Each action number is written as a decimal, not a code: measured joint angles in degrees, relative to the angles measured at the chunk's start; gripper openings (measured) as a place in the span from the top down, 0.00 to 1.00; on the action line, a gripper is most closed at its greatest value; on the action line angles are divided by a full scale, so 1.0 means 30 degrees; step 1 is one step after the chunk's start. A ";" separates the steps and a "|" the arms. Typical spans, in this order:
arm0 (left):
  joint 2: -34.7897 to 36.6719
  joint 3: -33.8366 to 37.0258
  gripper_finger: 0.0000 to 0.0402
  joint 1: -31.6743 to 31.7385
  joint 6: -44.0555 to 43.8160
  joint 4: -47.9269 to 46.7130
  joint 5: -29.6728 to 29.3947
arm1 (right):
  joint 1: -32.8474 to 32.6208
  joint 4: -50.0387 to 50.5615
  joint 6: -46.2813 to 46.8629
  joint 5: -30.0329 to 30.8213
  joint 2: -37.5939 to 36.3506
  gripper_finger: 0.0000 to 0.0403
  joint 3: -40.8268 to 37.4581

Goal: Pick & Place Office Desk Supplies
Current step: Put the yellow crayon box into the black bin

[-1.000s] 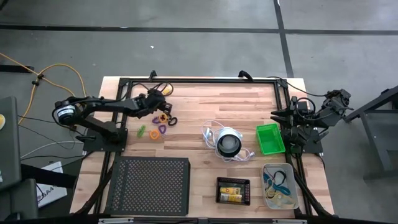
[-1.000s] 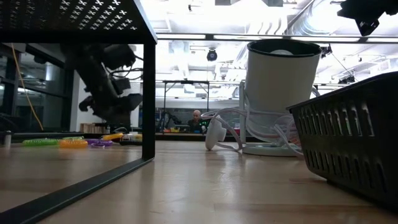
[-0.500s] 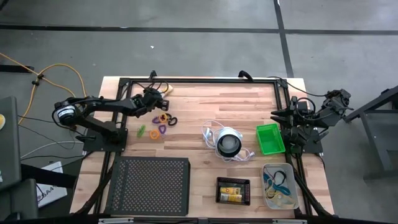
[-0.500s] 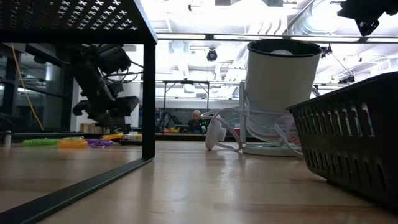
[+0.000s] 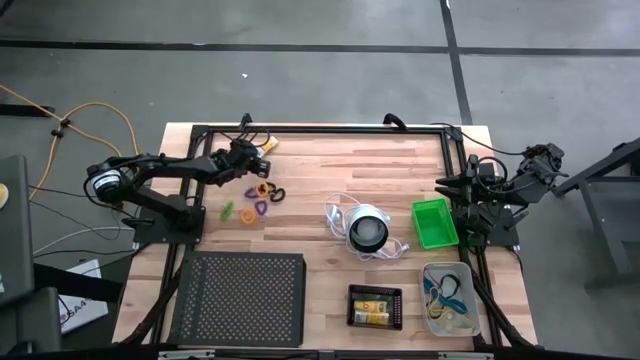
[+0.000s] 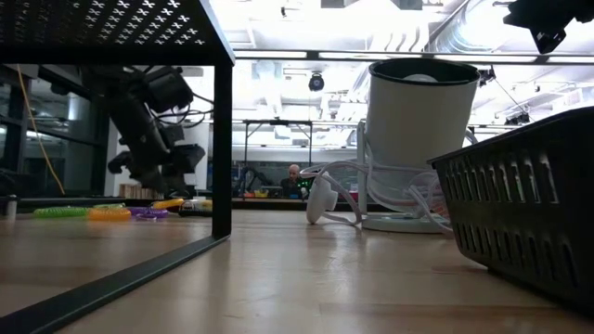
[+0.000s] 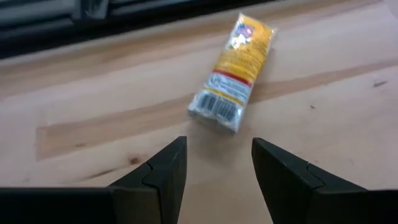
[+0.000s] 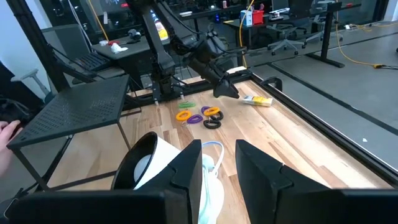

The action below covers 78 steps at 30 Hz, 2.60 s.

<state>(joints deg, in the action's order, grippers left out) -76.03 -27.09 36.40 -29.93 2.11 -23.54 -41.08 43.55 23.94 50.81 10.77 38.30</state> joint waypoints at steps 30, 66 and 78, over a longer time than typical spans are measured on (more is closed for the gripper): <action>-0.1161 0.0000 0.57 0.0213 0.3555 0.3528 -0.0214 | -0.0006 0.0000 0.0000 0.0000 0.0004 0.79 0.0000; -0.3031 0.0000 0.57 0.1716 0.3693 0.6178 0.1957 | -0.0003 0.0007 -0.0003 0.0000 0.0001 0.79 0.0000; -0.3031 0.0000 0.57 0.1991 0.4613 0.6174 0.2086 | -0.0002 0.0004 -0.0004 0.0000 0.0004 0.79 0.0000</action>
<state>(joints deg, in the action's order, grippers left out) -85.12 -27.09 42.37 -16.09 20.63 -17.28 -41.09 43.56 23.93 50.81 10.79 38.30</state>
